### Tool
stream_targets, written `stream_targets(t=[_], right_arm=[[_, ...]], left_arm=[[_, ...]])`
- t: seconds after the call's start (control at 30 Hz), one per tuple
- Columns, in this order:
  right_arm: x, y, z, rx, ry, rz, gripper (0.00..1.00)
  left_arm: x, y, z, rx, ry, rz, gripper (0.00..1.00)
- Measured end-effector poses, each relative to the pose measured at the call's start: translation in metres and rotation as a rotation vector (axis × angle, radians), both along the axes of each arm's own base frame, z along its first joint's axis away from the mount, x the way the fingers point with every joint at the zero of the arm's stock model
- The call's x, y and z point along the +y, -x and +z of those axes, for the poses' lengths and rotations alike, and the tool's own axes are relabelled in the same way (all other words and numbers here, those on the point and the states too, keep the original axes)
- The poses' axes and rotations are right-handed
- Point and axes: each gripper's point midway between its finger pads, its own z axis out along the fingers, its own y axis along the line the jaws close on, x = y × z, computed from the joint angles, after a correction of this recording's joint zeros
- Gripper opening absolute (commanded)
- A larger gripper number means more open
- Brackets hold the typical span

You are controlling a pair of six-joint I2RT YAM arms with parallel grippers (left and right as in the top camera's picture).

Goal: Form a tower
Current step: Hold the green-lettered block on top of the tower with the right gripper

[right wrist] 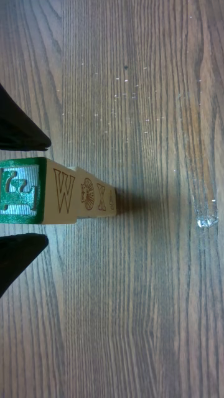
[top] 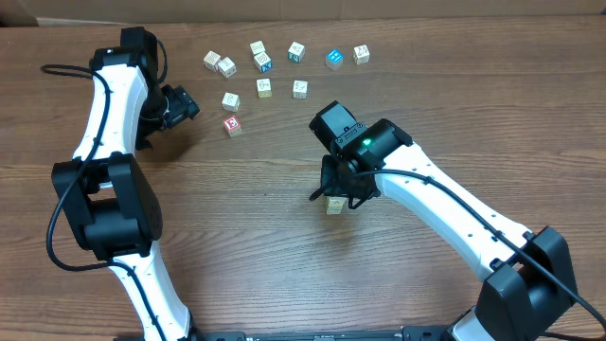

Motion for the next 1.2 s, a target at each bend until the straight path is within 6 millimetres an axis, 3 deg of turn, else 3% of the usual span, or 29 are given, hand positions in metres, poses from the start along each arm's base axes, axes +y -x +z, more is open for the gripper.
stream_targets(t=[0.13, 1.2], right_arm=[[0.0001, -0.0001, 0.0, 0.0, 0.0, 0.001, 0.34], [0.0009, -0.0012, 0.0003, -0.01, 0.004, 0.052, 0.3]], left_arm=[[0.0, 0.0, 0.0, 0.0, 0.0, 0.0, 1.0], [0.0, 0.0, 0.0, 0.0, 0.0, 0.0, 1.0]])
